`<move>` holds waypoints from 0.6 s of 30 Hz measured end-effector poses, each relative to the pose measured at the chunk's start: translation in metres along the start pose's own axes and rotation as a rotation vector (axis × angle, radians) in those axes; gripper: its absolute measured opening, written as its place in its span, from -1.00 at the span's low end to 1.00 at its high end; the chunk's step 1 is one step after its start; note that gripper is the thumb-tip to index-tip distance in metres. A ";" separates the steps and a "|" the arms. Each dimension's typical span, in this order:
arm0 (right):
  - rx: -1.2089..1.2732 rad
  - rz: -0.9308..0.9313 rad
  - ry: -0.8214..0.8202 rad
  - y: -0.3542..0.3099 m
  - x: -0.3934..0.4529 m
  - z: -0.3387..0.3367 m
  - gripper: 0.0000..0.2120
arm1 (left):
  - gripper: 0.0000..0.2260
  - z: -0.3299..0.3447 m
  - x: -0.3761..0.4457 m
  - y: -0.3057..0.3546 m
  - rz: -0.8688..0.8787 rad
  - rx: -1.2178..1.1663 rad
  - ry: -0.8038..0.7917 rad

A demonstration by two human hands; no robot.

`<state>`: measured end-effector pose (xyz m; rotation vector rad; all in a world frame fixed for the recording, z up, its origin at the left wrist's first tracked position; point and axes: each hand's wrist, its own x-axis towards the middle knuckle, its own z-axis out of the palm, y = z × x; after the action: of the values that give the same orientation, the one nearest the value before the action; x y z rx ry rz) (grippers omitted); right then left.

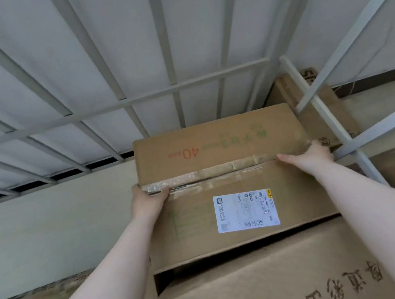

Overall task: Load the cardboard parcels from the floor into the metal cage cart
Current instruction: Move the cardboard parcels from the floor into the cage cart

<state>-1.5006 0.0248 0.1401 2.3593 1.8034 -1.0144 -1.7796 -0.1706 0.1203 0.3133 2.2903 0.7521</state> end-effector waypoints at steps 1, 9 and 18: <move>-0.005 -0.032 -0.042 -0.001 -0.001 0.003 -0.08 | -0.44 0.002 -0.001 -0.001 -0.005 0.035 -0.025; -0.032 -0.204 -0.132 -0.032 -0.077 -0.025 -0.14 | -0.32 -0.022 -0.066 0.047 0.242 0.385 -0.095; 0.267 -0.223 0.040 -0.017 -0.301 -0.185 -0.30 | -0.51 -0.128 -0.250 0.136 0.647 0.542 -0.231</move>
<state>-1.4652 -0.1595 0.4397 2.3712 2.1049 -1.3178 -1.6840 -0.2201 0.4127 1.3598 2.1316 0.3374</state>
